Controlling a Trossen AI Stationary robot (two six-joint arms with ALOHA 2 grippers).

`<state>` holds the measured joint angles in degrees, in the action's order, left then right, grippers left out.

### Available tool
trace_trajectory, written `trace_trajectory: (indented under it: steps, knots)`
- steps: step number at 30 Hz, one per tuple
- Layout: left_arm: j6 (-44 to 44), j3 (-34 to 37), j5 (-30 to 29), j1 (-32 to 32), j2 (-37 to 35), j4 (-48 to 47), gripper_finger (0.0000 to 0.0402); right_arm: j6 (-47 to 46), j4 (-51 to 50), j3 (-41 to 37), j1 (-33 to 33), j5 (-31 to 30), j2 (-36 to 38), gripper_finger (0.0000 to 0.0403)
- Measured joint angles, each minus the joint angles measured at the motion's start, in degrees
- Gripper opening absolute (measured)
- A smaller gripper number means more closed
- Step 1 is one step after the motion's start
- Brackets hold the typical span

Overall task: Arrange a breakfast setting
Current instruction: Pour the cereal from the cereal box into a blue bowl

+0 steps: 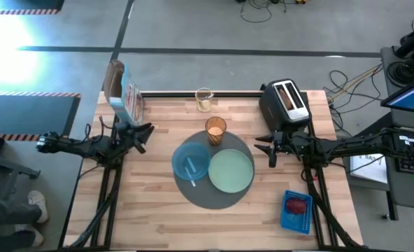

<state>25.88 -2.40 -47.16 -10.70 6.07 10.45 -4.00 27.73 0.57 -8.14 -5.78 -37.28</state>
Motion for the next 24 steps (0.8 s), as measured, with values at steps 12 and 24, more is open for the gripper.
trace_trajectory:
  steps: [12,24]
  knots:
    - [14.16,-18.02,8.11,-0.22,9.10,-23.24,0.0167,0.06,0.00,-0.01,0.00,0.00,0.00,0.0134]
    - [30.62,-36.23,10.72,-0.63,28.30,-58.23,0.0176,0.08,0.01,0.01,0.01,0.00,0.01,0.0134]
